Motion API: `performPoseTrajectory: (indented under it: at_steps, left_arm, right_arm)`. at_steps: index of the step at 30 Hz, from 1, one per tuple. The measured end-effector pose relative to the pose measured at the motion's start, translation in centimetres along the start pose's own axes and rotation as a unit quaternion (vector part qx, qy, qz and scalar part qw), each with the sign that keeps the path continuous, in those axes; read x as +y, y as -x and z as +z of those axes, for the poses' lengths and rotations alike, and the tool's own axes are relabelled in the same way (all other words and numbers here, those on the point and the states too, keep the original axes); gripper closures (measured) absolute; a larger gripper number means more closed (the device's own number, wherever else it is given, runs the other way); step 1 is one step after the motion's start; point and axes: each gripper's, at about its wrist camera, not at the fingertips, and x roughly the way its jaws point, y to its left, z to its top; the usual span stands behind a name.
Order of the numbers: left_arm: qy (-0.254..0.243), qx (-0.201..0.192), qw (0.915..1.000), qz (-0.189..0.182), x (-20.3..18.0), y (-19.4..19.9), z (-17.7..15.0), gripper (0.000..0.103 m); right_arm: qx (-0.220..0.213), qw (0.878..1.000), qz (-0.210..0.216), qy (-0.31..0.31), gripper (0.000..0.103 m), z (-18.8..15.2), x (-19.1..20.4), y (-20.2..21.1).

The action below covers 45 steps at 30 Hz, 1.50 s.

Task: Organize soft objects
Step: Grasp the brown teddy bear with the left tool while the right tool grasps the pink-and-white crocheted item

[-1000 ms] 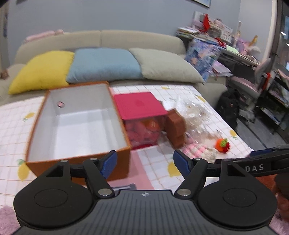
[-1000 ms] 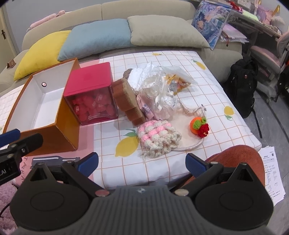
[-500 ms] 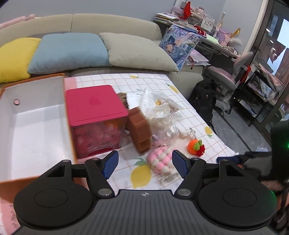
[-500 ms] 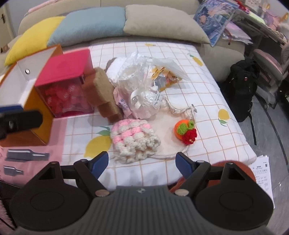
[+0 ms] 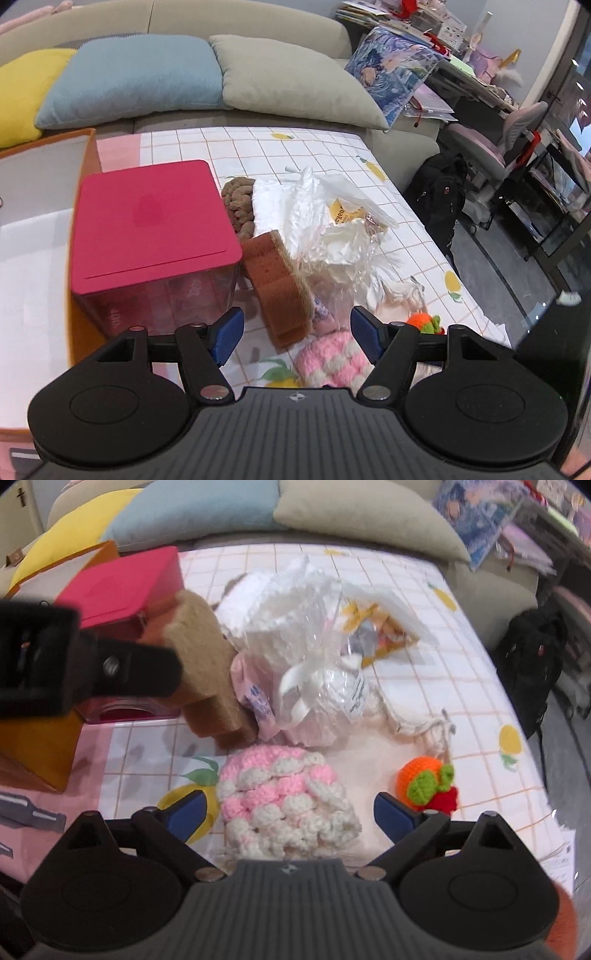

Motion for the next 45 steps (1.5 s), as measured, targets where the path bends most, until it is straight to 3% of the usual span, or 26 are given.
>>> performPoseTrajectory:
  at_steps: [3, 7, 9, 11, 13, 17, 19, 21, 26, 27, 28, 29, 30, 31, 33, 37, 41, 43, 45]
  left_arm:
    - [-0.005, 0.004, 1.0, 0.006, 0.0, -1.3, 0.6, 0.031]
    - [-0.005, 0.013, 0.9998, 0.015, 0.1, -2.6, 1.1, 0.041]
    - [-0.007, 0.015, 0.9997, 0.019, 0.1, -3.0, 1.2, 0.054]
    - [-0.008, 0.016, 0.9997, 0.014, 0.2, -3.1, 1.1, 0.059]
    - [-0.013, 0.015, 0.9997, 0.011, 0.2, -3.0, 0.9, 0.061]
    - [-0.017, 0.008, 0.9998, 0.01, 0.4, -2.3, 0.7, 0.064]
    - [-0.019, 0.002, 0.9998, 0.011, 0.4, -1.7, 0.5, 0.065]
    - [-0.023, -0.005, 0.9997, 0.008, 0.6, -0.8, 0.3, 0.065]
    - [-0.031, -0.016, 0.9994, -0.003, 0.8, 1.5, -0.7, 0.067]
    - [-0.033, -0.016, 0.9993, -0.007, 0.9, 2.1, -1.0, 0.067]
    - [-0.035, -0.017, 0.9992, -0.007, 1.0, 2.6, -1.3, 0.067]
    - [-0.039, -0.018, 0.9991, -0.004, 0.9, 3.0, -1.6, 0.067]
    - [-0.043, -0.019, 0.9989, 0.0, 0.9, 3.4, -2.0, 0.067]
    - [-0.046, -0.018, 0.9988, 0.001, 0.8, 3.6, -2.3, 0.067]
    - [-0.044, -0.015, 0.9989, -0.003, 1.0, 3.9, -3.0, 0.067]
    - [-0.035, -0.01, 0.9993, -0.001, 1.6, 4.0, -4.0, 0.067]
    - [-0.027, -0.009, 0.9996, -0.001, 2.1, 4.3, -4.5, 0.067]
    - [-0.023, -0.009, 0.9997, 0.0, 2.2, 4.4, -4.7, 0.067]
    - [-0.021, -0.011, 0.9997, -0.002, 2.2, 4.6, -4.8, 0.067]
  right_arm:
    - [-0.013, 1.0, 0.004, -0.005, 0.01, -0.1, 0.0, -0.2]
    - [-0.003, 1.0, -0.001, 0.017, 0.021, -0.1, 0.8, -1.0]
    - [0.001, 1.0, -0.005, 0.019, 0.028, -0.1, 0.9, -1.1]
    - [-0.001, 1.0, -0.002, 0.017, 0.034, -0.2, 0.8, -1.1]
    - [-0.006, 1.0, -0.003, 0.016, 0.049, -0.3, 0.8, -0.8]
    - [-0.021, 0.999, -0.007, 0.025, 0.067, -0.5, 1.1, 0.0]
    - [-0.03, 0.999, -0.024, 0.036, 0.101, -0.5, 1.5, 0.3]
    - [-0.032, 0.999, -0.012, 0.037, 0.103, -0.5, 1.3, 0.5]
    - [-0.033, 0.999, 0.012, 0.025, 0.103, -0.8, 1.1, 1.6]
    - [-0.032, 0.999, 0.029, 0.009, 0.098, -0.9, 0.8, 1.9]
    - [-0.031, 0.999, 0.041, -0.006, 0.071, -1.0, 0.5, 2.2]
    - [-0.029, 0.999, 0.042, -0.006, 0.057, -1.1, 0.5, 2.2]
    - [-0.031, 0.999, 0.035, -0.001, 0.029, -1.3, 0.7, 2.2]
    - [-0.033, 0.999, 0.033, 0.006, 0.025, -1.3, 1.0, 2.2]
    - [-0.029, 0.998, 0.042, 0.029, 0.024, -1.4, 1.8, 2.0]
    - [0.008, 0.995, -0.001, 0.103, 0.017, -1.7, 4.6, 0.0]
    - [0.026, 0.99, -0.024, 0.133, 0.016, -1.9, 5.6, -1.1]
    - [0.036, 0.99, -0.027, 0.134, 0.031, -1.9, 5.6, -1.6]
    - [0.033, 0.991, -0.023, 0.127, 0.038, -2.2, 5.3, -0.9]
